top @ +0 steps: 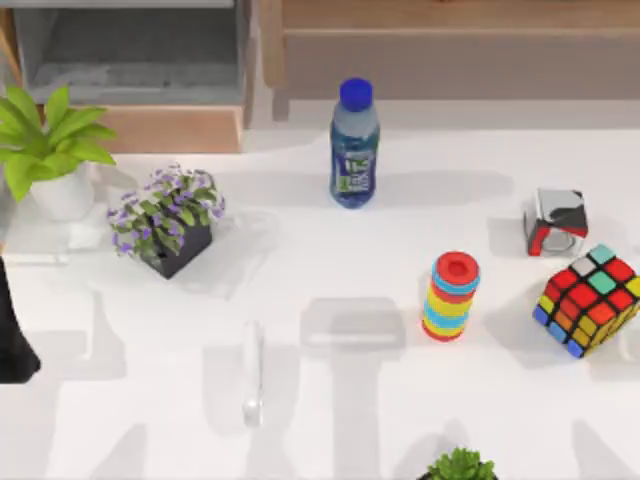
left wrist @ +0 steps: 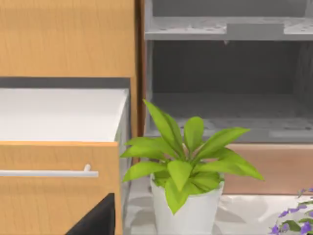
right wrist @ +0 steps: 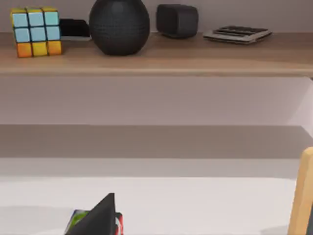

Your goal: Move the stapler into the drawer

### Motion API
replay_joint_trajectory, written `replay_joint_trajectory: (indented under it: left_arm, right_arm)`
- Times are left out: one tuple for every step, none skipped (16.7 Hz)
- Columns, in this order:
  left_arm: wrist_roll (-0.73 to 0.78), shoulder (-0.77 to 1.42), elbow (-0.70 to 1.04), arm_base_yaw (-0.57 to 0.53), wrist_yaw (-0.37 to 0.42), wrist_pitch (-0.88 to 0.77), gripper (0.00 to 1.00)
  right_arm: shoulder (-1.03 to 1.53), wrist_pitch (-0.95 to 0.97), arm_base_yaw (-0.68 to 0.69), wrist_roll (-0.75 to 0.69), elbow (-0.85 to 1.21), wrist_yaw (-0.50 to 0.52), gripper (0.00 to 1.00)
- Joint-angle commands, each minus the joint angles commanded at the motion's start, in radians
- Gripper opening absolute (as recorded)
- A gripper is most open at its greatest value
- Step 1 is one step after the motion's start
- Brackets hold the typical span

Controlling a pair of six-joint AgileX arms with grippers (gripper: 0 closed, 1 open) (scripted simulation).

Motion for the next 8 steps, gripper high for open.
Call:
replay_joint_trajectory:
  left_arm:
    - [0.000, 0.000, 0.000, 0.000, 0.000, 0.000, 1.00]
    - [0.000, 0.000, 0.000, 0.000, 0.000, 0.000, 1.00]
    - [-0.006, 0.011, 0.010, -0.006, 0.000, -0.008, 1.00]
    - [-0.017, 0.032, 0.029, -0.016, 0.000, -0.023, 1.00]
    - [-0.033, 0.064, 0.057, -0.032, 0.000, -0.045, 1.00]
    - [-0.054, 0.106, 0.093, -0.052, 0.000, -0.073, 1.00]
    - [-0.078, 0.160, 0.136, -0.075, 0.000, -0.107, 1.00]
    - [-0.106, 0.223, 0.184, -0.102, 0.000, -0.145, 1.00]
  right_arm:
    - [0.000, 0.000, 0.000, 0.000, 0.000, 0.000, 1.00]
    - [0.000, 0.000, 0.000, 0.000, 0.000, 0.000, 1.00]
    - [0.000, 0.000, 0.000, 0.000, 0.000, 0.000, 1.00]
    - [0.000, 0.000, 0.000, 0.000, 0.000, 0.000, 1.00]
    - [0.000, 0.000, 0.000, 0.000, 0.000, 0.000, 1.00]
    - [0.000, 0.000, 0.000, 0.000, 0.000, 0.000, 1.00]
    - [0.000, 0.000, 0.000, 0.000, 0.000, 0.000, 1.00]
    - [0.000, 0.000, 0.000, 0.000, 0.000, 0.000, 1.00]
